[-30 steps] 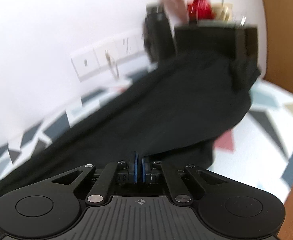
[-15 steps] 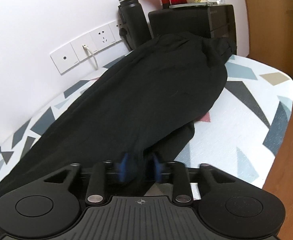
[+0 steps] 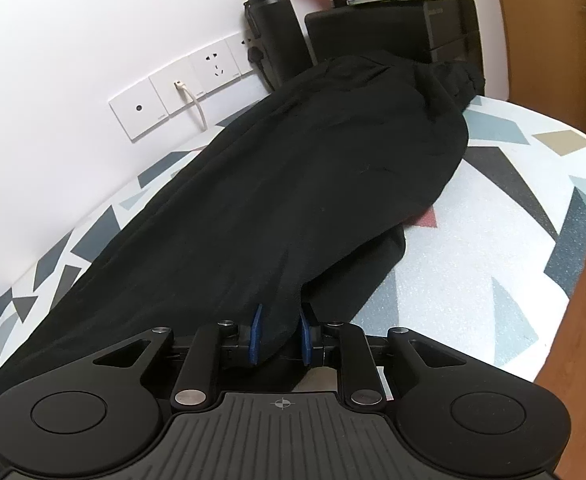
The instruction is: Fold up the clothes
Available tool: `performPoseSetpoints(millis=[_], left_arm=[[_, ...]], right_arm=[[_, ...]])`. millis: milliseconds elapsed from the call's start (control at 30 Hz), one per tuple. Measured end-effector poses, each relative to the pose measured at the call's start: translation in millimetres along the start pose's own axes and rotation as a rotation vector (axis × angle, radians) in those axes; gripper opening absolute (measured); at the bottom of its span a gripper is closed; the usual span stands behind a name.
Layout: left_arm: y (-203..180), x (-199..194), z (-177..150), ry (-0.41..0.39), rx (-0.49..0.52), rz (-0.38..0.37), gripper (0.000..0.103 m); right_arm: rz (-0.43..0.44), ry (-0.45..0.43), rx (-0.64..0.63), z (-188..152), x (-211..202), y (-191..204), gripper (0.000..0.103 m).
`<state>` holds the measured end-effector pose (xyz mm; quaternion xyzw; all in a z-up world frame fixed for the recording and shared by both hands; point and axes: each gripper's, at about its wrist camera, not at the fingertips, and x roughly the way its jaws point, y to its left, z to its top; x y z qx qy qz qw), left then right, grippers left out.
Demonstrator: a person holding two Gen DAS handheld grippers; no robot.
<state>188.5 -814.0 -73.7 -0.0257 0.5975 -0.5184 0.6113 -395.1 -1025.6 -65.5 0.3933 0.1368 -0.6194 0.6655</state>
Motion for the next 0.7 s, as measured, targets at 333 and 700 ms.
performPoseSetpoints(millis=[333, 700], left_arm=[[25.5, 4.5, -26.4, -0.11, -0.269, -0.112, 0.05], [11.8, 1.3, 1.6, -0.286, -0.174, -0.091, 0.004]], right_arm=[[0.001, 0.005, -0.021, -0.4, 3.2, 2.7, 0.018], [-0.001, 0.01, -0.071, 1.8, 5.4, 8.3, 0.017]])
